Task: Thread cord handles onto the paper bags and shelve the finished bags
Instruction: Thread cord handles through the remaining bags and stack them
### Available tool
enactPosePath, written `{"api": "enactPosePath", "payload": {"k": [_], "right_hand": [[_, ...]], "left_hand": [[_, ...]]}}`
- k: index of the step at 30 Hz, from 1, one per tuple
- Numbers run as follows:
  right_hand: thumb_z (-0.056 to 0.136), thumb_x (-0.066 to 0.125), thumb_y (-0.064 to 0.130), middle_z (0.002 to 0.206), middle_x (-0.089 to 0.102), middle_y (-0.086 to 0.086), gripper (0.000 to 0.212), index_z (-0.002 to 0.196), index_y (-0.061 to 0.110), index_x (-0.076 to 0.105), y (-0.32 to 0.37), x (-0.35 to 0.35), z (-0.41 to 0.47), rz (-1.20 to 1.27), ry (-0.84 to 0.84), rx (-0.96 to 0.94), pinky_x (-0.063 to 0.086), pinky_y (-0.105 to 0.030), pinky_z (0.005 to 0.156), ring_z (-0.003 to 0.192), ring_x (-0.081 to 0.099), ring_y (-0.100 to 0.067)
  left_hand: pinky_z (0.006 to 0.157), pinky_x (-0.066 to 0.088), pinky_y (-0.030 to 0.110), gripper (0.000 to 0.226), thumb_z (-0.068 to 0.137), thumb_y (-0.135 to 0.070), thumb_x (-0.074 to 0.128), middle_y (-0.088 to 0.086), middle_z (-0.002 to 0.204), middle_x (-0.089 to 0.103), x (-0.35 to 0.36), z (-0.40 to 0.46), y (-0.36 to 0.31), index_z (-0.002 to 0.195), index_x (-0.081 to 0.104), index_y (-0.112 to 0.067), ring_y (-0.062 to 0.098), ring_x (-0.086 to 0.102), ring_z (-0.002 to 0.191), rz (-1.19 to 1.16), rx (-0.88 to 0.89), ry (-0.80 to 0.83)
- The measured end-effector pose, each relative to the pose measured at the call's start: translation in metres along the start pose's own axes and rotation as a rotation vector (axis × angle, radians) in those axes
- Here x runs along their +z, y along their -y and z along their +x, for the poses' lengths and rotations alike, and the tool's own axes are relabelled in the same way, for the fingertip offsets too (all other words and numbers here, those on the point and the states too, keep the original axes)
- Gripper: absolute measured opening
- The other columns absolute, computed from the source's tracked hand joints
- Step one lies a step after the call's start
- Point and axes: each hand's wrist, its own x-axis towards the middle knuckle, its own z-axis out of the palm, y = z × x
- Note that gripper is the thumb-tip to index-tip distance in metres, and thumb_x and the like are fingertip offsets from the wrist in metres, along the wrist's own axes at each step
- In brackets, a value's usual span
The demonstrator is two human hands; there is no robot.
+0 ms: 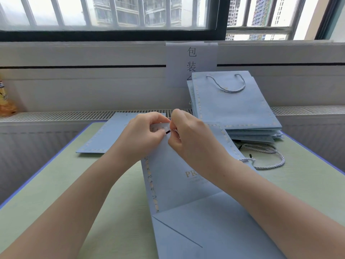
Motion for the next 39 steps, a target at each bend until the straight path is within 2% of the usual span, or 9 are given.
{"api": "enactPosePath", "payload": {"k": [4, 9, 12, 15, 18, 22, 25, 31, 39], "right_hand": [[0.061, 0.062, -0.017, 0.062, 0.046, -0.008, 0.027, 0.07, 0.004, 0.047, 0.003, 0.003, 0.0, -0.128, -0.043, -0.12, 0.018, -0.017, 0.059, 0.054, 0.026, -0.015], [0.077, 0.053, -0.001, 0.068, 0.037, 0.008, 0.011, 0.076, 0.007, 0.046, 0.002, 0.004, -0.002, 0.102, 0.003, 0.041, 0.03, -0.011, 0.055, 0.059, 0.026, -0.012], [0.079, 0.051, 0.002, 0.071, 0.039, 0.006, 0.005, 0.077, 0.005, 0.047, 0.002, 0.004, -0.003, 0.113, -0.006, 0.059, 0.031, -0.009, 0.056, 0.063, 0.027, -0.01], [0.074, 0.055, -0.005, 0.067, 0.042, -0.001, 0.01, 0.072, 0.002, 0.048, 0.004, 0.008, -0.003, 0.008, -0.053, 0.003, 0.023, -0.018, 0.054, 0.06, 0.027, -0.011], [0.076, 0.058, -0.008, 0.069, 0.039, -0.001, 0.015, 0.07, 0.003, 0.049, 0.002, 0.011, -0.006, -0.066, 0.013, -0.038, 0.02, -0.019, 0.057, 0.059, 0.028, -0.017], [0.086, 0.058, 0.005, 0.074, 0.051, -0.004, 0.009, 0.077, 0.004, 0.057, 0.001, 0.006, -0.009, -0.028, 0.157, 0.065, 0.029, -0.026, 0.056, 0.061, 0.037, -0.02], [0.09, 0.058, 0.009, 0.082, 0.058, -0.007, 0.008, 0.086, 0.004, 0.063, -0.001, 0.002, -0.008, 0.073, 0.248, 0.09, 0.041, -0.034, 0.062, 0.07, 0.051, -0.024], [0.09, 0.059, 0.009, 0.087, 0.062, 0.002, 0.01, 0.097, 0.011, 0.066, 0.0, 0.001, -0.009, 0.239, 0.231, 0.169, 0.04, -0.016, 0.067, 0.076, 0.052, -0.009], [0.092, 0.057, 0.016, 0.076, 0.052, 0.007, 0.014, 0.105, 0.01, 0.056, 0.006, 0.006, -0.013, 0.212, 0.294, 0.151, 0.034, -0.024, 0.062, 0.064, 0.042, -0.007]], "left_hand": [[0.091, 0.046, 0.029, 0.028, 0.085, 0.0, 0.054, -0.004, 0.102, 0.069, 0.001, -0.001, -0.002, 0.1, 0.067, -0.02, 0.011, 0.06, 0.104, 0.021, 0.018, 0.016], [0.092, 0.048, 0.035, 0.031, 0.077, -0.017, 0.048, -0.004, 0.1, 0.069, 0.001, -0.003, -0.005, 0.102, 0.068, -0.018, 0.013, 0.062, 0.103, 0.008, 0.032, 0.009], [0.092, 0.048, 0.038, 0.034, 0.078, -0.012, 0.048, -0.004, 0.101, 0.07, 0.0, -0.003, -0.006, 0.106, 0.068, -0.017, 0.013, 0.062, 0.102, 0.009, 0.024, 0.0], [0.088, 0.05, 0.031, 0.038, 0.071, -0.015, 0.044, -0.006, 0.098, 0.071, -0.002, -0.004, -0.009, 0.099, 0.069, -0.019, 0.01, 0.064, 0.1, -0.027, 0.005, 0.008], [0.082, 0.048, 0.023, 0.034, 0.079, 0.002, 0.047, -0.008, 0.094, 0.071, -0.005, -0.004, -0.01, 0.091, 0.068, -0.022, 0.007, 0.065, 0.097, -0.054, -0.025, 0.024], [0.083, 0.051, 0.031, 0.036, 0.075, 0.006, 0.043, 0.002, 0.096, 0.071, -0.011, -0.003, -0.008, 0.093, 0.069, -0.013, 0.012, 0.065, 0.091, -0.076, -0.092, 0.074], [0.07, 0.049, 0.031, 0.032, 0.07, 0.0, 0.044, 0.009, 0.088, 0.072, -0.017, -0.002, -0.011, 0.085, 0.067, -0.016, 0.017, 0.063, 0.074, -0.097, -0.138, 0.121], [0.063, 0.046, 0.025, 0.039, 0.082, 0.012, 0.038, 0.004, 0.081, 0.071, -0.024, -0.001, -0.011, 0.092, 0.065, -0.014, 0.016, 0.06, 0.067, -0.105, -0.209, 0.212], [0.056, 0.033, 0.025, 0.026, 0.087, 0.001, 0.044, 0.012, 0.077, 0.062, -0.018, -0.001, -0.008, 0.089, 0.064, -0.015, 0.019, 0.046, 0.062, 0.018, -0.215, 0.262]]}}
